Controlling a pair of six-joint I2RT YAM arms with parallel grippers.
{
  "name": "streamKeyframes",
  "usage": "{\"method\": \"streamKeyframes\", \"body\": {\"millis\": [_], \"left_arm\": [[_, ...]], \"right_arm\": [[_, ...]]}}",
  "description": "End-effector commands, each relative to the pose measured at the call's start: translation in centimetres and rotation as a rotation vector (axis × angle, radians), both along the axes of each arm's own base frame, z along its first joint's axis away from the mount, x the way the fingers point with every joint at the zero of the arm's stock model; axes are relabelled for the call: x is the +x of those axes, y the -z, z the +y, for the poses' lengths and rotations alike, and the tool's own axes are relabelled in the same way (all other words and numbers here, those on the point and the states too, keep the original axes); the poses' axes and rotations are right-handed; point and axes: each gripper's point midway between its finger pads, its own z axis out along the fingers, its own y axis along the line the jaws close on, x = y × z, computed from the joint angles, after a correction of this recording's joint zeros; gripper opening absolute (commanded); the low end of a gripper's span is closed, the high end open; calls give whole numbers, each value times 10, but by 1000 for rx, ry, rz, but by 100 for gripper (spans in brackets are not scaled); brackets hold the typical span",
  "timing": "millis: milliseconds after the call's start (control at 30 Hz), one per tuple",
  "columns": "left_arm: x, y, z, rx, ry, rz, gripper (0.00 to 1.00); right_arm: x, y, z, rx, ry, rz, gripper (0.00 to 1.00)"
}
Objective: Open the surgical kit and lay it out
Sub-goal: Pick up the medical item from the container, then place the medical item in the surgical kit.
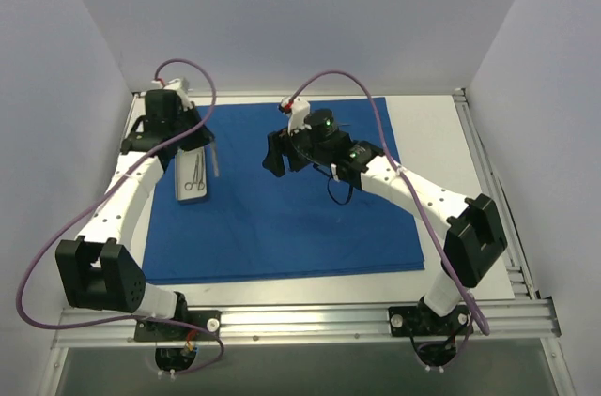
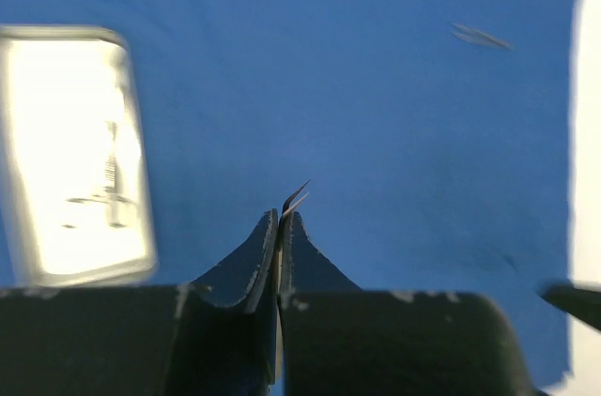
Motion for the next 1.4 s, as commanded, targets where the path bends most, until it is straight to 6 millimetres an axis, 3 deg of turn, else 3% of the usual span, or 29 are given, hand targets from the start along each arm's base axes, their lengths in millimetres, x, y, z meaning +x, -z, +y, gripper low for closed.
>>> {"method": "streamKeyframes", "body": {"millis": [0,33,100,167,367,633,867,933,1000,1100,1133,1167,1233,1267,1333,1367], "left_arm": [[-16,-37,-51,-142,4,-126,2],[-23,-31,-59,-157,-2,-116,2],[-32,-40,-66,-223,-44,-132,2],[-39,-36,-71,-241,-81,-126,2],[-54,-43,-78,-295,-124,-141,2],[-62,-48,-81,-350,-149,-150,2],[-66,-55,-81,-355,-133,-160,2],[-67,-55,-82,-356,-126,-160,2],[-66,-54,-84,-358,-119,-158,2],[-66,-54,-89,-365,-88,-158,3],[-66,-53,-89,-357,-79,-161,10],[-65,-55,-89,-348,-74,-169,29],[-65,-56,-82,-316,-83,-183,51],[-64,-60,-73,-298,-104,-203,72],[-65,-66,-58,-234,-121,-229,88],[-67,-73,-49,-211,-135,-252,89]], "right_arm": [[-2,-47,26,130,-70,-55,65],[-3,-48,28,136,-74,-54,65],[-3,-50,30,149,-77,-60,60],[-10,-52,37,157,-107,-64,57],[-25,-40,54,117,-160,-66,49],[-33,-31,66,100,-183,-65,44],[-27,-24,69,78,-173,-62,28],[-26,-24,71,72,-180,-61,28],[-24,-20,72,60,-178,-54,24],[-19,-20,73,45,-166,-63,1],[-17,-19,73,37,-164,-70,0],[-15,-16,71,14,-155,-63,0],[-2,-11,63,-41,-97,-84,0],[4,-1,51,-100,-87,-87,0],[13,9,38,-161,-84,-104,0],[15,11,30,-213,-126,-151,0]]}}
